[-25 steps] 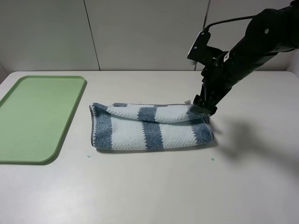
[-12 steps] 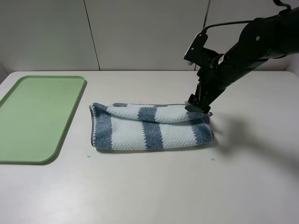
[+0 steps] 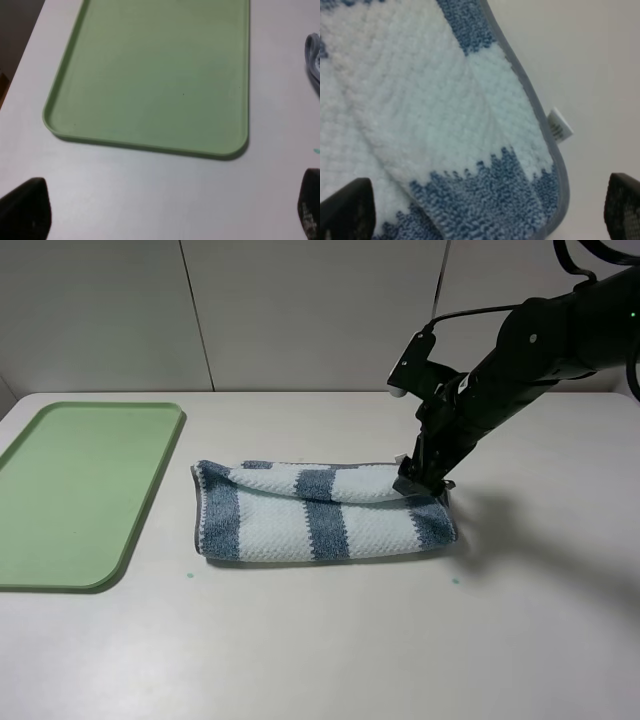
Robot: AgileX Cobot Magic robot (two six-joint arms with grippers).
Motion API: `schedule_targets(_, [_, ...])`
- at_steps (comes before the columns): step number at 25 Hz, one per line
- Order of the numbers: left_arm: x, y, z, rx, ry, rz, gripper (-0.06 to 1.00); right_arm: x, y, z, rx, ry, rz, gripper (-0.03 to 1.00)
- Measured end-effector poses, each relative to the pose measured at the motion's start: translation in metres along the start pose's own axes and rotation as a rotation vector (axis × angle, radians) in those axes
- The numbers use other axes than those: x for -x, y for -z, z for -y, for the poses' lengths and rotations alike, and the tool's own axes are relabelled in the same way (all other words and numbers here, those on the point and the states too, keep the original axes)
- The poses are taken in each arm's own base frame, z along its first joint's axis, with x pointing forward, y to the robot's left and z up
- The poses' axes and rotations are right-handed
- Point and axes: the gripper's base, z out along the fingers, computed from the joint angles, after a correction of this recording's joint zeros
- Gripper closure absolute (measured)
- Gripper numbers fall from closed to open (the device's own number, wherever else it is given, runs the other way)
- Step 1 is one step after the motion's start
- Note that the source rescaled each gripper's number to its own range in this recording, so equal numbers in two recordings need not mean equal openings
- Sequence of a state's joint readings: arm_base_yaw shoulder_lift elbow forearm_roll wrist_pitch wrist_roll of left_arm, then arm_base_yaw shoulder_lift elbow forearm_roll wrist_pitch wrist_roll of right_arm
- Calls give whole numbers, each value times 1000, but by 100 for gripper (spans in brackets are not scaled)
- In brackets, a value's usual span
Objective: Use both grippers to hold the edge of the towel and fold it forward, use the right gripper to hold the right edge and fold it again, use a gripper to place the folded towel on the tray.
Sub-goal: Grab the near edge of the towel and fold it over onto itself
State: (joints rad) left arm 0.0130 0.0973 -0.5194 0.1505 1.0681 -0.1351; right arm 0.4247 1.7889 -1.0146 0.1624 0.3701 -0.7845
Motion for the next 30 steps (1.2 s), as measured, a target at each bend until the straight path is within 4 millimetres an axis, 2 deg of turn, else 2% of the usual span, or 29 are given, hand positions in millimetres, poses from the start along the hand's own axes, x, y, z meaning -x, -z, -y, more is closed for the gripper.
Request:
schedule_targets(16, [0, 0, 0, 0, -1, 1, -5, -9, -42, -6, 3, 33, -35, -3])
schedule_targets(26, [0, 0, 0, 0, -1, 1, -5, -6, -45, -1, -52, 91, 3, -3])
schedule_targets(30, [0, 0, 0, 0, -1, 1, -5, 4, -42, 6, -74, 108, 25, -3])
